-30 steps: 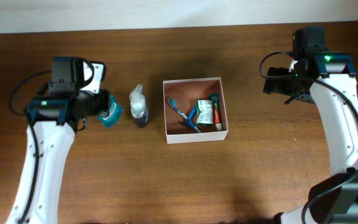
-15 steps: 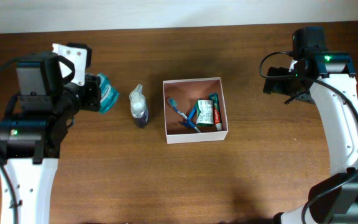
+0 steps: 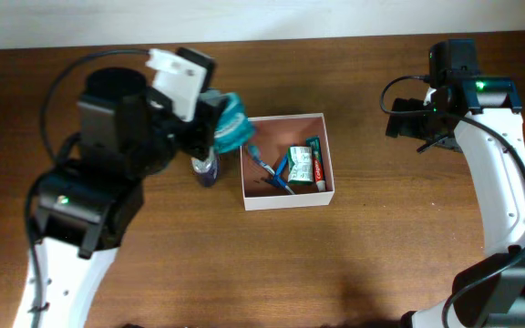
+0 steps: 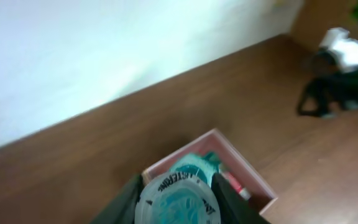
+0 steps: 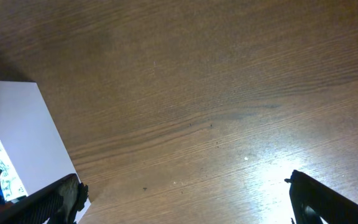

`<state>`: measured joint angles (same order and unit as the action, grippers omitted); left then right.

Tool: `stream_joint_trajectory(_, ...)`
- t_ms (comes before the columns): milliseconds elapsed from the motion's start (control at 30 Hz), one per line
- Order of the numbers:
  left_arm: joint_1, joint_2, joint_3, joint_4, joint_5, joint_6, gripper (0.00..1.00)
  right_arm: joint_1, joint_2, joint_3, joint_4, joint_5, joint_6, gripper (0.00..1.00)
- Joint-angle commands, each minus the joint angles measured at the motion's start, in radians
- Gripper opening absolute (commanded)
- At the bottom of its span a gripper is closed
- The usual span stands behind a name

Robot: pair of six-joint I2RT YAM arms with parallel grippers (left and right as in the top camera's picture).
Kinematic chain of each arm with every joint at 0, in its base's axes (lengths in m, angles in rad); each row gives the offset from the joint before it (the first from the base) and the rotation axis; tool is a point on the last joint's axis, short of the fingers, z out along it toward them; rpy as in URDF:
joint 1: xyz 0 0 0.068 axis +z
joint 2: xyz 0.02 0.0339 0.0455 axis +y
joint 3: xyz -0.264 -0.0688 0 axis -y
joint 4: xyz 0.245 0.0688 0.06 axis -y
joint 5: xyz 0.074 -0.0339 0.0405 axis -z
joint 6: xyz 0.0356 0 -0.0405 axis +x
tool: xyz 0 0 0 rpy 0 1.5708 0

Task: Pack container
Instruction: 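Lift the mouthwash bottle and lower it into the box's back corner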

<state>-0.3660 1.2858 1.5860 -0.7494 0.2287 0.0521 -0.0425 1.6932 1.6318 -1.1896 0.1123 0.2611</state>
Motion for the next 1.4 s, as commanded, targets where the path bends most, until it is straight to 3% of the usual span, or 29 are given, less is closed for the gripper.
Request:
stream_joint_trajectory(0, -0.053, 0.047, 0.033, 0.053, 0.019, -0.013, 0.27, -0.004, -0.01, 0.008, 0.0, 0.013, 0.001, 0.98)
stream_joint_trajectory(267, -0.103, 0.219, 0.033, 0.12, 0.019, 0.097, 0.27, -0.004, -0.01, 0.008, 0.0, 0.013, 0.001, 0.98)
stream_joint_trajectory(633, -0.102, 0.373, 0.033, 0.14, 0.019, 0.367, 0.28, -0.004, -0.01, 0.008, 0.0, 0.013, 0.002, 0.98)
stream_joint_trajectory(1233, -0.099, 0.494, 0.033, 0.237, 0.023, 0.414, 0.29, -0.004, -0.01, 0.008, 0.0, 0.013, 0.001, 0.98)
stream_joint_trajectory(1367, -0.078, 0.524, 0.033, 0.252, 0.079, 0.414, 0.29, -0.004, -0.01, 0.008, 0.0, 0.013, 0.001, 0.98)
